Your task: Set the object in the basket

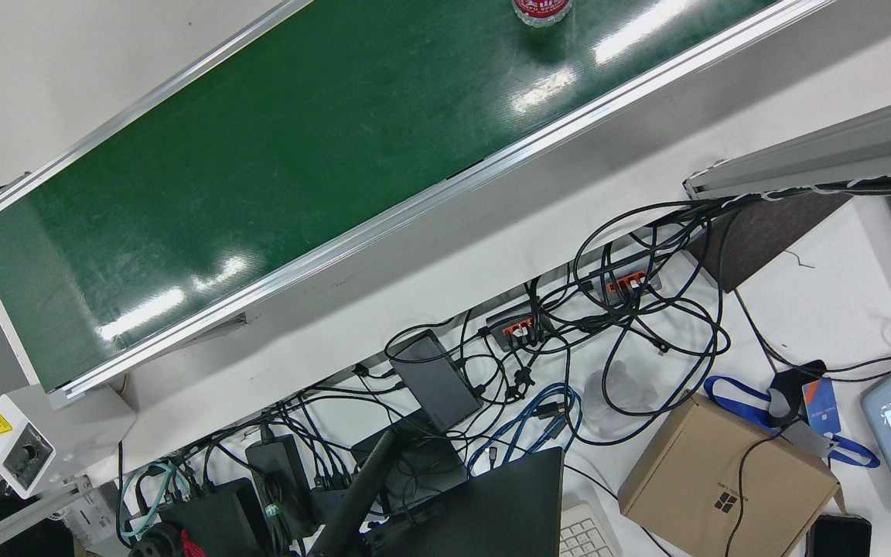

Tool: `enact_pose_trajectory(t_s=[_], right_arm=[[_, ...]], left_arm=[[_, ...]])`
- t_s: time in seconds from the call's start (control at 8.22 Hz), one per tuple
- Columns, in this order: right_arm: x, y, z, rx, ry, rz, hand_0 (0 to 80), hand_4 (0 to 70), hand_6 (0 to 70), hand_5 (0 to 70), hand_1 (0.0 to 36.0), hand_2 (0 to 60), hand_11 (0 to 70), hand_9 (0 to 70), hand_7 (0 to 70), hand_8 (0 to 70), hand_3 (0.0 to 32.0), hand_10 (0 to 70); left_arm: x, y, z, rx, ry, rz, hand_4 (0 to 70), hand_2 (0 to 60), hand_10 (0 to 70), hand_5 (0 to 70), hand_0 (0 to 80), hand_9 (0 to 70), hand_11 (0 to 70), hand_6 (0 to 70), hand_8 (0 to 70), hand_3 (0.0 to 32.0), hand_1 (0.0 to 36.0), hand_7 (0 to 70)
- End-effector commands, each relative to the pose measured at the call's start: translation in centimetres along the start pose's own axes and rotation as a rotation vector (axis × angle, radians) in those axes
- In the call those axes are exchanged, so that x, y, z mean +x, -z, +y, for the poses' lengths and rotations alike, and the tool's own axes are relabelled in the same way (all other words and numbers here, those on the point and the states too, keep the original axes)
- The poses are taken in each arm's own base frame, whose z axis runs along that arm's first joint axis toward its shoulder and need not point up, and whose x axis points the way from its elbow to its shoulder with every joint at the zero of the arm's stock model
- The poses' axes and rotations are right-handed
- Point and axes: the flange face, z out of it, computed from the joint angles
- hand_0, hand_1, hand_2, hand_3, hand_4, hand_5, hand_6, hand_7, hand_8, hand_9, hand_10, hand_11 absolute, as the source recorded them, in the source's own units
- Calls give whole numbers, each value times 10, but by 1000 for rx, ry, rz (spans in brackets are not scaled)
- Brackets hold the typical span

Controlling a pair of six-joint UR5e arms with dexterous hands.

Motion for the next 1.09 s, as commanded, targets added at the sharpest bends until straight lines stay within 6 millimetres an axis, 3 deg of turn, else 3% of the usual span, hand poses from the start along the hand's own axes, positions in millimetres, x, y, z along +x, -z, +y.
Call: enact_pose_trajectory(t_s=[0.0, 0.36, 0.49, 0.73, 0.97], right_arm=[[1, 0, 0, 0, 0, 1, 0, 0, 0, 0, 0, 0, 0, 0, 0, 0, 0, 0], [1, 0, 0, 0, 0, 1, 0, 0, 0, 0, 0, 0, 0, 0, 0, 0, 0, 0], [1, 0, 0, 0, 0, 1, 0, 0, 0, 0, 0, 0, 0, 0, 0, 0, 0, 0], [0, 0, 0, 0, 0, -1, 0, 0, 0, 0, 0, 0, 0, 0, 0, 0, 0, 0], [0, 0, 0, 0, 0, -1, 0, 0, 0, 0, 0, 0, 0, 0, 0, 0, 0, 0]], left_arm=[[3, 2, -3, 1, 4, 4, 45, 0, 37, 148, 582, 70, 70, 37, 78, 0, 79, 0], [-3, 6, -6, 8, -2, -6, 54, 0, 35, 150, 583, 66, 67, 38, 73, 0, 81, 0], [-4, 6, -7, 11, -3, -8, 27, 0, 25, 147, 585, 54, 54, 27, 53, 0, 81, 0], [-4, 19, -18, 32, -1, -9, 23, 0, 27, 149, 586, 56, 57, 29, 53, 0, 86, 0], [-18, 18, -14, 43, -9, -35, 19, 0, 30, 145, 574, 47, 61, 22, 49, 0, 70, 0]])
